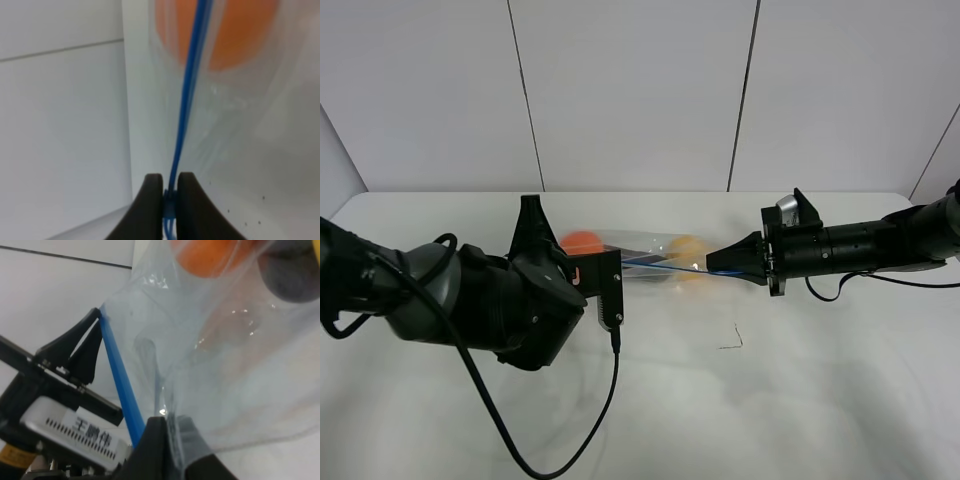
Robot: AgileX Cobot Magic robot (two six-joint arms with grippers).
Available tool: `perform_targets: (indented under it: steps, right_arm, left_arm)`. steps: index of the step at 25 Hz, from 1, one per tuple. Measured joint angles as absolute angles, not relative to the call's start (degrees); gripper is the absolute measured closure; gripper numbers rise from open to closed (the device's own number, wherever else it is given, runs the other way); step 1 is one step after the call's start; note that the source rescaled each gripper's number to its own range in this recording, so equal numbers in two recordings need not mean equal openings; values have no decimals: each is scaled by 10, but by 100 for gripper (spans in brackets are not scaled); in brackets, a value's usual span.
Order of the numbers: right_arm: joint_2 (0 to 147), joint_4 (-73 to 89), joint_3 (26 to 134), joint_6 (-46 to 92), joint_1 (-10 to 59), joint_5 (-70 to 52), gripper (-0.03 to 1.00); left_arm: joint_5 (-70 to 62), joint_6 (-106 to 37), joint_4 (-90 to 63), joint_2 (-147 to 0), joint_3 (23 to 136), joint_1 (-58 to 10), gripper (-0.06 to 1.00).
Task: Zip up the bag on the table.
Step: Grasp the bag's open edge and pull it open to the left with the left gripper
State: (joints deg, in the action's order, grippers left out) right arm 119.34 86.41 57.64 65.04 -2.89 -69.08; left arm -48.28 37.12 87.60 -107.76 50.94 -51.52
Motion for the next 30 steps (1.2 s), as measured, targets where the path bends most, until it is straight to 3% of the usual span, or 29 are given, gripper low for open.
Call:
perform_targets:
  steps: [24,26,30]
  right_arm:
    - [1193,865,576,650,-24,-692,97]
    - [1193,864,576,650,-24,-692,97]
    - [1193,859,576,650,-26,-692,97]
  left_arm:
    - [-466,378,877,-1077,508,-458,93]
    - [-470,380,875,-1077,508,-457,87]
    - [-488,381,869,-1077,508,-449,58]
